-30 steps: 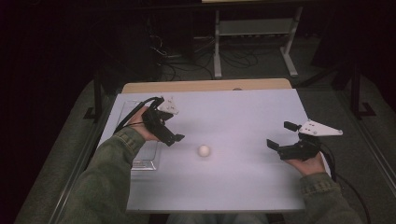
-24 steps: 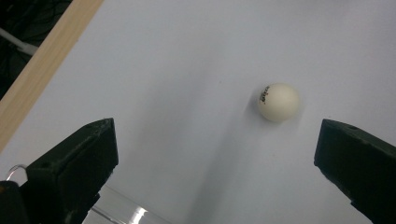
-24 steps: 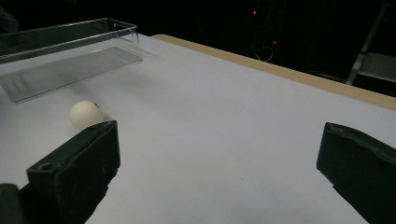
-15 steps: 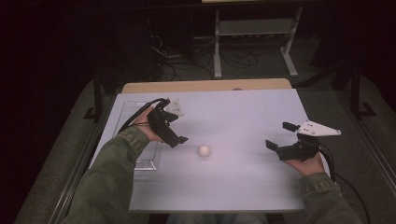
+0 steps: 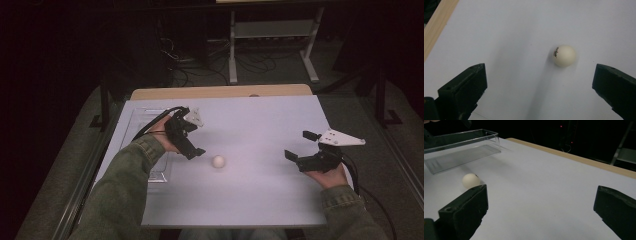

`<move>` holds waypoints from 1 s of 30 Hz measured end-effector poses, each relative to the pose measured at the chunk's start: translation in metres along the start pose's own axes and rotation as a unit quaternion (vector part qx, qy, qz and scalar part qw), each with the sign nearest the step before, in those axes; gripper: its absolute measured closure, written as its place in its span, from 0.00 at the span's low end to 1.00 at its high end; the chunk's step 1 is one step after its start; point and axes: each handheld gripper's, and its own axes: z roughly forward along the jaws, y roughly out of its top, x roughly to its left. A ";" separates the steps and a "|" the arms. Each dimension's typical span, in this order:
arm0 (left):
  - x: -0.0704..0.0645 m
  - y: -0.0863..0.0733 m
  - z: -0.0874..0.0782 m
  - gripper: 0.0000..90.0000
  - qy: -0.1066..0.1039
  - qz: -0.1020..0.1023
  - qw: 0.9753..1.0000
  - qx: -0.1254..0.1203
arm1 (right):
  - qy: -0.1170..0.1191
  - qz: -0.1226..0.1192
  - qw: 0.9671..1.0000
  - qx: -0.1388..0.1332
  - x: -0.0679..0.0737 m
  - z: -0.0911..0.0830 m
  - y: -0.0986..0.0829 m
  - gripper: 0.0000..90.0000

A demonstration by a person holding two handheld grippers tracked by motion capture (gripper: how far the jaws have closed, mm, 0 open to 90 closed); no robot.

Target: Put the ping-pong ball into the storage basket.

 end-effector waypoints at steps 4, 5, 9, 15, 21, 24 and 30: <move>-0.002 0.002 0.004 0.00 -0.003 0.006 1.000 0.011 | 0.001 0.000 1.000 0.000 0.000 0.000 0.000 0.00; -0.002 0.003 0.006 0.00 -0.004 0.010 1.000 0.015 | 0.001 0.000 1.000 0.000 0.000 0.000 0.000 0.00; -0.003 0.005 0.009 0.00 -0.011 0.014 1.000 0.020 | 0.001 -0.001 1.000 -0.001 0.000 0.000 0.000 0.00; -0.003 0.008 0.013 0.00 -0.022 0.014 0.999 0.025 | 0.003 0.000 1.000 0.000 0.000 0.001 0.000 0.00; -0.003 0.011 0.019 0.00 -0.031 0.019 0.999 0.034 | 0.004 -0.002 1.000 0.001 0.000 0.001 0.000 0.00; -0.004 0.012 0.024 0.00 -0.040 0.021 0.998 0.041 | 0.004 -0.002 1.000 0.000 0.000 0.001 0.000 0.00; -0.006 0.016 0.032 0.00 -0.052 0.030 0.997 0.053 | 0.004 -0.001 1.000 0.000 0.001 0.001 0.000 0.00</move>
